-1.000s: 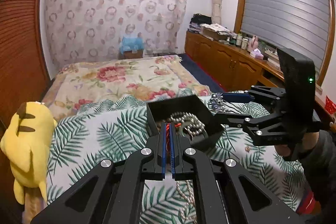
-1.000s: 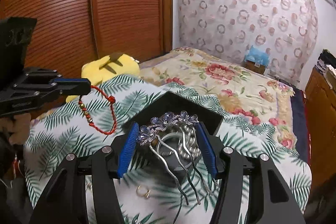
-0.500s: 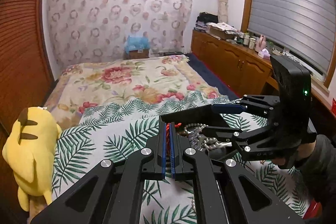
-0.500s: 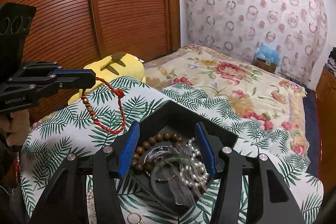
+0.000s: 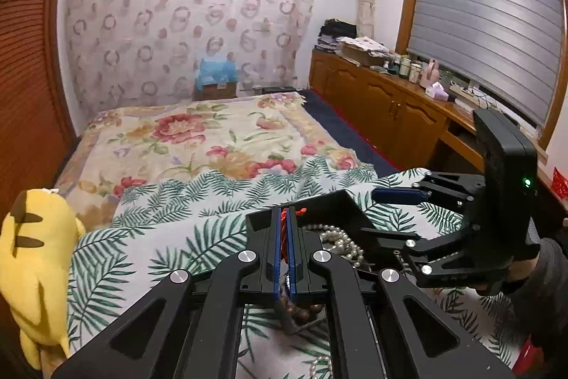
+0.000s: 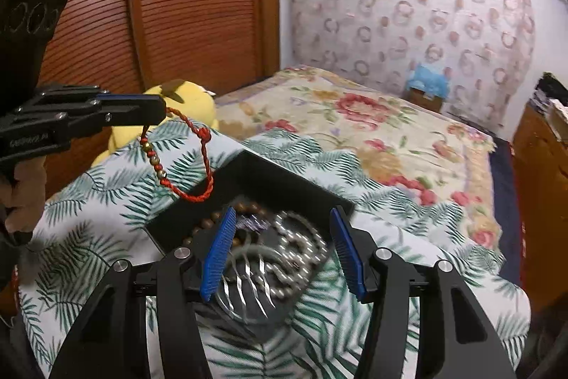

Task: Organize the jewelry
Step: 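Lower the hair comb into the black box while the left tool drops the red bracelet in, then grasp the pearl strand with the left tool while the right tool grasps the jade pendant chain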

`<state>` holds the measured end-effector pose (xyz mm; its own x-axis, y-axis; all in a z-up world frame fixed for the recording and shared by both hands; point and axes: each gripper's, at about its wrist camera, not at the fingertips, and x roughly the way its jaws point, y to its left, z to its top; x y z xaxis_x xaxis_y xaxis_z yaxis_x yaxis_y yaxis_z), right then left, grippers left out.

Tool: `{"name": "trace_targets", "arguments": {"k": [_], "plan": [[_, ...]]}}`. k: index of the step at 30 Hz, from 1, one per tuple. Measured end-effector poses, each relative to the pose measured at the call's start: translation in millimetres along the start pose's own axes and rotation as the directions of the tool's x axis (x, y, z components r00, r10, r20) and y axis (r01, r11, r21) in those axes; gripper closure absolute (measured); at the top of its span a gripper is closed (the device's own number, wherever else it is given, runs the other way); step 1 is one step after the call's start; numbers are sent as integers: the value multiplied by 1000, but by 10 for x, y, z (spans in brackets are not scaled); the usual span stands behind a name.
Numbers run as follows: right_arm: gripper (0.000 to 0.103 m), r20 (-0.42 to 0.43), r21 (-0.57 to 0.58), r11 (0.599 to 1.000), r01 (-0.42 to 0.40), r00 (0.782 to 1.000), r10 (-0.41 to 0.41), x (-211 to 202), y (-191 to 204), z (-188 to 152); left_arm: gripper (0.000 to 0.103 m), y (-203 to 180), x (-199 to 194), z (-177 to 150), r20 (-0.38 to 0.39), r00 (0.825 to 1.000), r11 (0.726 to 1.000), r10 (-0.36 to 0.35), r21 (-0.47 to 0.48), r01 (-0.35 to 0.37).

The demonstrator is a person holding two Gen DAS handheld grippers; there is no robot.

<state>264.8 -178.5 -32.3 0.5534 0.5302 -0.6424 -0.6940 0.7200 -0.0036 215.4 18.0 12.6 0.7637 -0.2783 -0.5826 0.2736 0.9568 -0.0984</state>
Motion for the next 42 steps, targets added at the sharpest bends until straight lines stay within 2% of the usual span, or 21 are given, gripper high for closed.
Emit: {"name": "trace_targets", "arguments": {"k": [3,7,13,15,20,21,25,32,37,42], "plan": [[46,-4,12,999,34,999,-34,-79,-68,-97,101,-54,63,2,-10,1000,1000,-9,10,9],[46,0,48,998,39,999,-39,-147,-145,-187,101,-86,132,6,-22,999,1000,-27,15,27],[46,2,72,996,46,999,-46,-238,-115,-301,84,-124,131,-42,-30,999,999,-30,22,31],[46,-1,76,996,40,999,-40,-276,-83,-341,72,-120,104,-74,-32,999,999,-30,20,30],[46,-13,87,995,52,999,-51,-364,9,-493,67,-131,4,-209,-47,999,999,-20,24,21],[47,-16,95,994,50,999,-49,-379,12,-525,64,-135,-17,-232,-49,999,999,-20,24,21],[53,-34,116,992,44,999,-40,-444,95,-664,62,-139,-107,-396,-61,998,1000,-19,22,20],[67,-72,147,989,1,997,10,-500,320,-947,55,-152,-253,-707,-83,996,1000,-14,5,15],[68,-123,137,988,-74,988,91,-474,583,-1114,55,-119,-360,-923,-96,995,1000,-10,-13,9],[68,-169,124,986,-109,977,129,-418,783,-1233,55,-72,-478,-1124,-107,994,1000,3,-21,-6]]}}
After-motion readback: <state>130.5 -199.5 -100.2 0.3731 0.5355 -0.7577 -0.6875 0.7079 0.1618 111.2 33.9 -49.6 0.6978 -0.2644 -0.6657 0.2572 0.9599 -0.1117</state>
